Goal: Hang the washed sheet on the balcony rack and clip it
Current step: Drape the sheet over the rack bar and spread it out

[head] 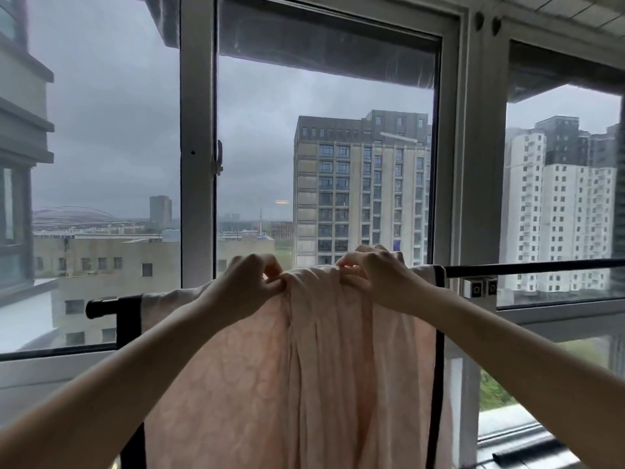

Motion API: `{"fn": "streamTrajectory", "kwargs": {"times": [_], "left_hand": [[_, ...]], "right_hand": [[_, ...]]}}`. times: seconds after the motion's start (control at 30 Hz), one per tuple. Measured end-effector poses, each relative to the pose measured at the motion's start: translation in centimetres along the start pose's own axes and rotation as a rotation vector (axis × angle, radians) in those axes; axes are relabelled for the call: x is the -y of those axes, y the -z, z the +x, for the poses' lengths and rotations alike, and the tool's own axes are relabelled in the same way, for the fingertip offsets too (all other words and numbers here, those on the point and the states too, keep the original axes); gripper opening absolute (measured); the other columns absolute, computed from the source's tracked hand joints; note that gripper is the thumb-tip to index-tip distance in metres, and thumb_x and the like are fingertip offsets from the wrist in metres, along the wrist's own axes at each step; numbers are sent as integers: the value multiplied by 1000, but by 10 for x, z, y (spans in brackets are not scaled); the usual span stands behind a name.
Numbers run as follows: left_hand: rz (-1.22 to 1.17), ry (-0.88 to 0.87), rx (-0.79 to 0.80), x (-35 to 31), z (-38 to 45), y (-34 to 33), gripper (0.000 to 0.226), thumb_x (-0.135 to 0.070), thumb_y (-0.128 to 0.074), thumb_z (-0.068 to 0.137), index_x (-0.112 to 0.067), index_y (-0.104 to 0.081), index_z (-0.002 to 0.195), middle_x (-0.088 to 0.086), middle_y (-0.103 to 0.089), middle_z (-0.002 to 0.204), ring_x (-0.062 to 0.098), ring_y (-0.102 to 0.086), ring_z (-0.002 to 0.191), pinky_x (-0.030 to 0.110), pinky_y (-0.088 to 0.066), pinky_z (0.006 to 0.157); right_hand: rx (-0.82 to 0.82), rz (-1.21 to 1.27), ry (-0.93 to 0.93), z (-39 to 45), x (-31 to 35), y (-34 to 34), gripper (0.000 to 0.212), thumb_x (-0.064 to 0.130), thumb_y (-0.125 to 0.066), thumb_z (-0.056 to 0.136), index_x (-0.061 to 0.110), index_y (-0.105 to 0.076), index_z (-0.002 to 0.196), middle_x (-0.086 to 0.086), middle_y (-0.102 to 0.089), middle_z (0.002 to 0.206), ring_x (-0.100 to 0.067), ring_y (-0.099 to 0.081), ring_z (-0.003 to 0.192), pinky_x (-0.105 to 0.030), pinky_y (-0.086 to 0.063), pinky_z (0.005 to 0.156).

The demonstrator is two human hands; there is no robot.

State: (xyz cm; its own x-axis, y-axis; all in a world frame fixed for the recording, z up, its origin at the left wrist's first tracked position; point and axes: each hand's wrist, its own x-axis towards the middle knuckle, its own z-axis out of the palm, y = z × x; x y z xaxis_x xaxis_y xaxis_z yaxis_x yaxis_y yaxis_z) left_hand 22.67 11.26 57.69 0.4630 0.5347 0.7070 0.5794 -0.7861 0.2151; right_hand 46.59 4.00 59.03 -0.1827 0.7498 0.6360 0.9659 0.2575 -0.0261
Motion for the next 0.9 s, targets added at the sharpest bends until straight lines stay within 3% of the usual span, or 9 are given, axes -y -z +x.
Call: {"fn": "streamTrajectory", "kwargs": {"times": [0.1, 0.2, 0.37, 0.53, 0.6, 0.7, 0.83, 0.9], "left_hand": [[28, 51, -60, 9, -6, -1, 23, -41, -70, 82, -19, -62, 82, -4, -65, 75, 11, -63, 70, 39, -57, 67], [26, 49, -134, 8, -11, -3, 27, -45, -70, 80, -20, -60, 78, -7, -62, 71, 8, -63, 69, 34, -56, 63], [1, 45, -124, -2, -10, -5, 14, -41, -69, 83, -28, -64, 81, -14, -64, 76, -3, -59, 69, 23, -48, 60], [-165, 24, 20, 1, -7, 2, 9, -26, -75, 81, -26, -72, 90, -14, -70, 84, -11, -61, 66, 4, -41, 60], [-124, 23, -6, 1, -6, -1, 11, -26, -75, 80, -26, -73, 91, -15, -69, 85, -9, -61, 65, 6, -40, 61], [-104, 24, -85, 3, -7, -5, 11, -28, -79, 76, -23, -76, 85, -14, -68, 78, -3, -60, 67, 23, -49, 64], [-136, 25, -133, 1, -5, -2, 5, -23, -79, 76, -20, -75, 75, -10, -69, 72, 3, -63, 63, 31, -56, 66], [-113, 17, -133, 0, -3, -1, 3, -21, -76, 80, -19, -74, 79, -9, -69, 73, 5, -64, 66, 34, -57, 71]], "right_hand": [[-158, -73, 28, 1, 3, -12, 10, 29, -61, 91, 21, -62, 96, 4, -63, 99, -18, -55, 100, -40, -47, 84], [-252, -109, -11, 2, 10, -23, 10, 32, -51, 95, 24, -57, 96, 7, -59, 101, -17, -50, 102, -41, -46, 86], [-101, 107, 53, 6, 14, -35, 24, 25, -40, 100, 28, -59, 114, 9, -63, 117, -13, -49, 112, -38, -32, 98], [-111, 160, 86, 5, 4, -33, 22, 32, -64, 87, 27, -61, 108, 10, -66, 105, -14, -57, 103, -33, -41, 90], [-148, 164, 90, 5, 7, -35, 20, 30, -68, 85, 23, -58, 100, 13, -63, 91, -19, -59, 96, -39, -42, 87], [-220, 231, 93, 6, 7, -38, 9, 30, -63, 89, 24, -57, 90, 12, -62, 82, -18, -59, 87, -43, -44, 84], [-245, 232, 89, 8, 4, -38, 10, 35, -58, 92, 26, -57, 87, 5, -62, 80, -15, -58, 78, -37, -46, 78], [-225, 221, 101, 9, 2, -35, 14, 36, -57, 92, 23, -56, 88, 2, -61, 80, -15, -59, 74, -27, -47, 71]]}}
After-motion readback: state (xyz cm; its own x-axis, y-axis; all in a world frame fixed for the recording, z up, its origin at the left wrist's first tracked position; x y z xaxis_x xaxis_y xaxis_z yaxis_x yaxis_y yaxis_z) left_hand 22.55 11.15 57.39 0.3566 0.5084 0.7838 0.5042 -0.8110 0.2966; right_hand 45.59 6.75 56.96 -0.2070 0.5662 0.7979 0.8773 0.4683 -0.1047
